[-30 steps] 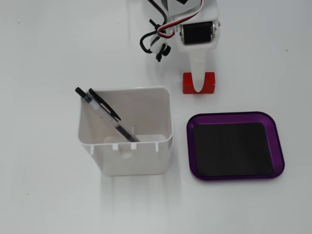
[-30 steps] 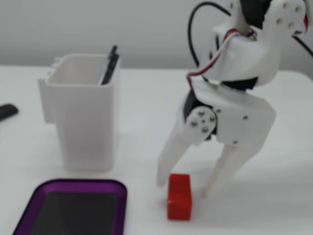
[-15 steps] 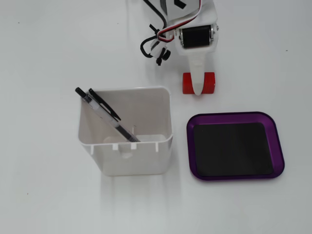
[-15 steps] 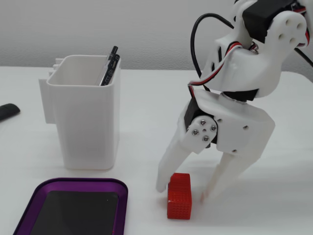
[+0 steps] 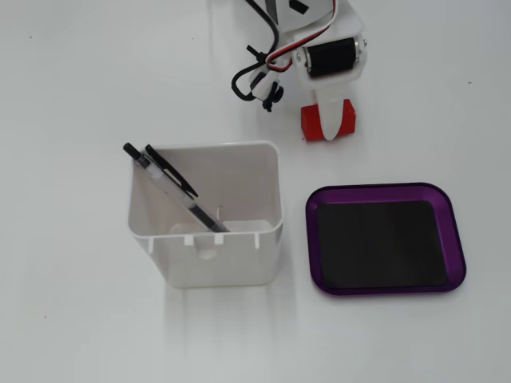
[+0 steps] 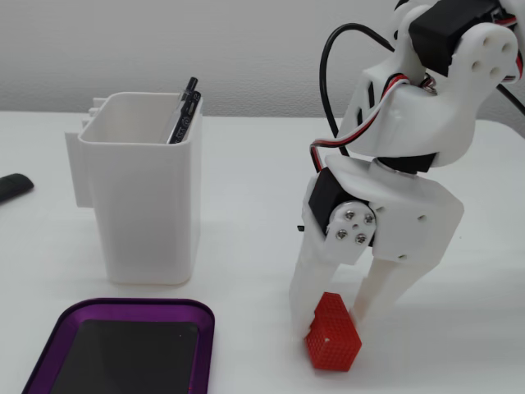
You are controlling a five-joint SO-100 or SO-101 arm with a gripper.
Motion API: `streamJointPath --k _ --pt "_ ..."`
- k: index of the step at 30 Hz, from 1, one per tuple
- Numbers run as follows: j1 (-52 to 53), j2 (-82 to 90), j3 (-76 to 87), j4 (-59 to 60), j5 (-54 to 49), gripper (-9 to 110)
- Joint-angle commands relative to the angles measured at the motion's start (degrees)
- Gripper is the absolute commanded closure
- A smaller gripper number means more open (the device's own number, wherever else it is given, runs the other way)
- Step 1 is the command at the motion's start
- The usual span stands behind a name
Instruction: Pick up the cube and place it in the box.
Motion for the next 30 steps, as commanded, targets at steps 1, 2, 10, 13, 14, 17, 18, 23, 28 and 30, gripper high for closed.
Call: streamJointPath --k 1,2,10,13,14,17,18,23,28,30 --pt "0.62 8.0 -5.71 0.09 -4.39 102" --pt "0.7 9.84 -6.86 0.09 -5.89 102" --pt "0.35 15.73 -12.83 -12.04 -14.15 102" --pt "0.35 11.6 -13.1 -18.28 -14.06 102" --pt "0.35 9.58 -13.1 -19.34 -13.97 102" --pt "0.26 2.2 -13.89 -21.53 -13.97 102" --pt "0.26 -0.18 -15.03 -21.62 -13.97 102" --pt "0.26 -11.16 -21.53 -21.62 -13.89 102" --pt "0.0 -17.93 -27.51 -21.53 -13.89 102" --pt "0.0 -19.07 -28.65 -20.48 -13.97 102"
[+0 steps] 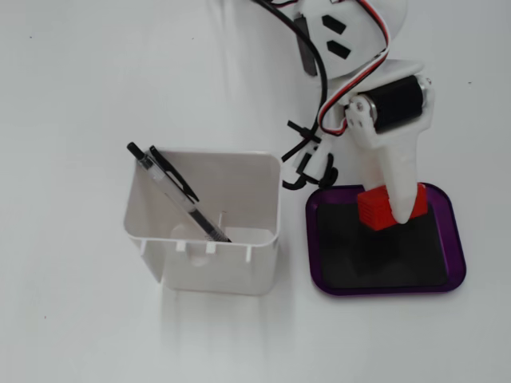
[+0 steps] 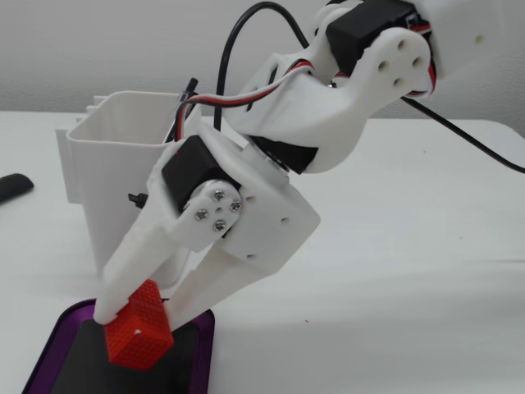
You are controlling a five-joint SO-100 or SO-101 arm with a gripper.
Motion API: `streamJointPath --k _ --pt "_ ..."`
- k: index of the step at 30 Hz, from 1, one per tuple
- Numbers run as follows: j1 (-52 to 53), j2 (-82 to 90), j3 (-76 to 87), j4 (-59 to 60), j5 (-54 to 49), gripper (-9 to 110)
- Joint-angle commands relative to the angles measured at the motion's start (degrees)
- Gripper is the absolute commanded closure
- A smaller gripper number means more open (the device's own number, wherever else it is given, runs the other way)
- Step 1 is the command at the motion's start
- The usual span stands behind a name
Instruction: Pick up the cube and place it in the box.
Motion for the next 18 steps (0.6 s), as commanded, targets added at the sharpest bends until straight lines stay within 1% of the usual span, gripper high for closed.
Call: streamJointPath --k 1,13,18 --pt "-0.09 -0.09 -4.75 1.05 -0.7 102" --pt "-0.26 0.35 -5.01 7.21 -0.97 101" --pt "-0.26 0.44 -5.1 9.49 -0.97 93"
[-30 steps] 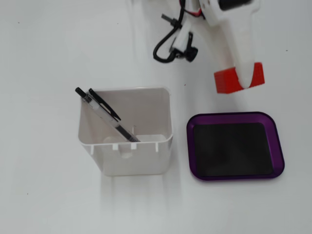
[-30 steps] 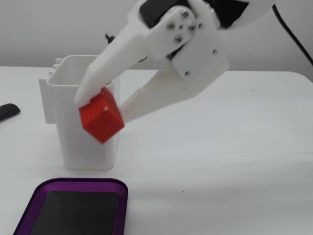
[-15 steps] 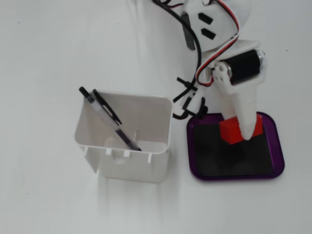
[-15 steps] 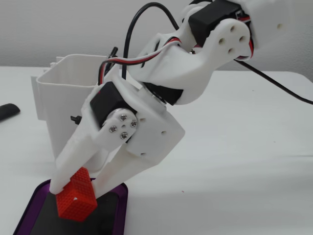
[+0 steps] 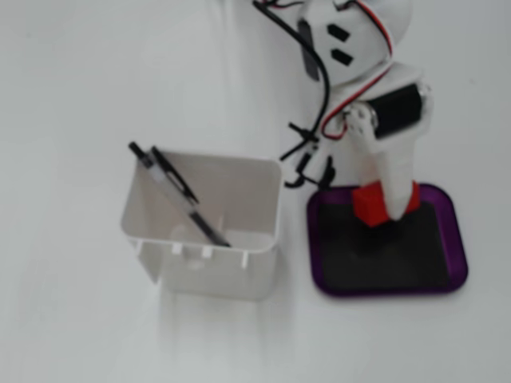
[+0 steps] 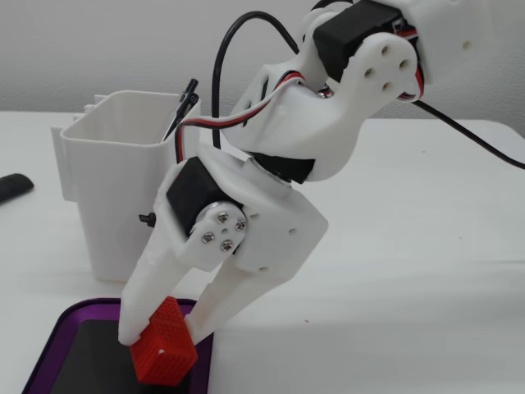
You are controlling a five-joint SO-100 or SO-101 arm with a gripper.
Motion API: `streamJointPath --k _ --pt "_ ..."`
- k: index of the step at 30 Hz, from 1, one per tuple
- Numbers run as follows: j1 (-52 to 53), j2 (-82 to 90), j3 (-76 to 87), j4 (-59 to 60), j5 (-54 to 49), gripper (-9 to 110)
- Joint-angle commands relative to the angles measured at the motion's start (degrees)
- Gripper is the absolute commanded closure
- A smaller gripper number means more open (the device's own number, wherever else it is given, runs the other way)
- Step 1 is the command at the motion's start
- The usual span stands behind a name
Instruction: Pick up the cube and place it in the box.
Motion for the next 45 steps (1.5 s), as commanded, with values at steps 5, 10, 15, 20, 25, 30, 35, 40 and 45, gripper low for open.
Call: streamJointPath --k 5,10,15,20,25,30,35,40,45 --pt "0.18 5.8 -2.99 3.16 0.09 90" --pt "0.35 12.39 -2.99 6.42 0.0 90" --pt "0.88 21.53 -2.64 14.94 0.35 90" --pt "0.97 33.57 -0.97 25.31 0.53 90" --pt "0.97 47.2 8.09 33.66 5.62 90" --pt "1.05 62.49 25.31 36.04 8.7 90" --pt "1.14 78.22 45.44 33.84 8.96 91" --pt "2.46 93.69 63.54 29.27 8.35 90" --pt "5.01 108.72 79.72 26.02 9.14 90"
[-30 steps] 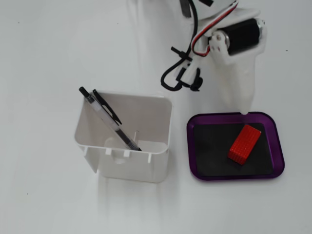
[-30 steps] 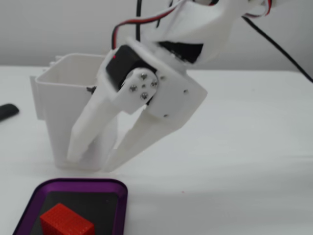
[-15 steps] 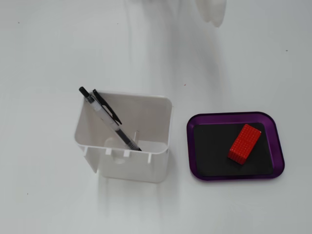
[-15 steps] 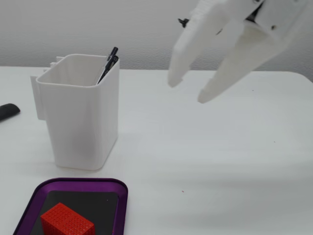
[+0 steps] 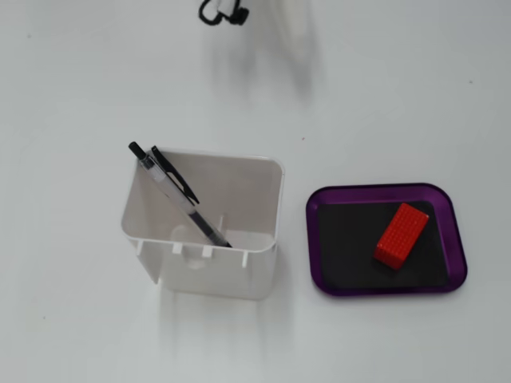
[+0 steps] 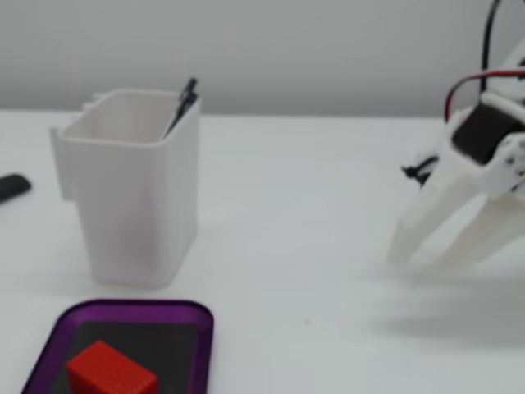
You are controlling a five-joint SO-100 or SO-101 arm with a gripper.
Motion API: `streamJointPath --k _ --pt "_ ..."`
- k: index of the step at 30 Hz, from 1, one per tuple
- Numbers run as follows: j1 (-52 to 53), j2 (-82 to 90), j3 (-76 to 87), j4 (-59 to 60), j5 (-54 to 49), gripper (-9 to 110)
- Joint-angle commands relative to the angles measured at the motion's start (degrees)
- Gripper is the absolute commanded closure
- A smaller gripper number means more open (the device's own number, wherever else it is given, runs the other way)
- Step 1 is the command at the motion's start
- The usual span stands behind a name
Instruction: Pick up the cube and place it in the box.
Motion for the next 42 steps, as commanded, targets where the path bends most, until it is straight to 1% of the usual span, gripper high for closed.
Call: streamJointPath --k 1,5,9,12,14,16,17,42 --pt "0.79 11.07 9.49 -1.58 0.18 90" --pt "0.7 21.36 14.5 2.02 0.44 90" --pt "0.7 20.13 13.18 5.45 0.7 91" --pt "1.05 19.07 12.57 8.61 5.45 91" --pt "2.81 19.07 11.6 8.96 9.05 95" --pt "4.48 19.07 11.43 9.32 10.99 102" --pt "5.01 19.07 11.43 9.49 11.25 103" --pt "5.1 19.07 11.51 9.58 10.81 102"
